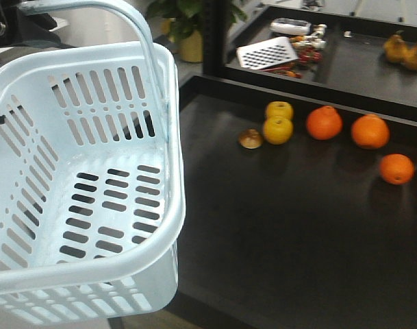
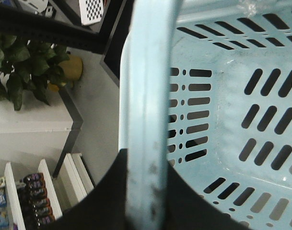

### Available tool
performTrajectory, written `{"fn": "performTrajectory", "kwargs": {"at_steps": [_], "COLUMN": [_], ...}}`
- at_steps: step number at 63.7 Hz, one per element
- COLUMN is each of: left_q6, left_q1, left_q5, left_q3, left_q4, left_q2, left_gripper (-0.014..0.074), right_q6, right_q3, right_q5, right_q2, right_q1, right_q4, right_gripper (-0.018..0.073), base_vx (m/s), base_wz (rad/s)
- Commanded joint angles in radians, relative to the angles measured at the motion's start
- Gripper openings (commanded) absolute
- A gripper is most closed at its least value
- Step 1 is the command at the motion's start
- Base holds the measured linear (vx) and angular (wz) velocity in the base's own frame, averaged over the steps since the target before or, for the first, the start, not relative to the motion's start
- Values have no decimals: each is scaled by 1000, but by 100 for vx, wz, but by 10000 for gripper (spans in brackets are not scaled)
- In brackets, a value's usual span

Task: Pick three apples into basket with both arms
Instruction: 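Turn the base toward the apple table, basket held by left gripper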

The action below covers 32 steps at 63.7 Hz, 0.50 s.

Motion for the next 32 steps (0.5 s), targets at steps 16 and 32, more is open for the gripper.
{"fn": "performTrajectory", "kwargs": {"at_steps": [16, 32], "left_q6": [-9, -9], "left_q1": [-2, -2], "left_q5": [-50, -50], "left_q3": [-33, -33], "left_q4": [16, 16], "left_q2": [-27, -27], "left_gripper": [-6, -6], "right_q6": [-1, -1], "right_q3": [11, 11], "right_q5": [-78, -78], "right_q2": [-14, -14], "right_q1": [-5, -5], "right_q4": [0, 0], "right_gripper": [-8, -8], "base_vx": [7, 7], "base_wz": [-53, -55]}}
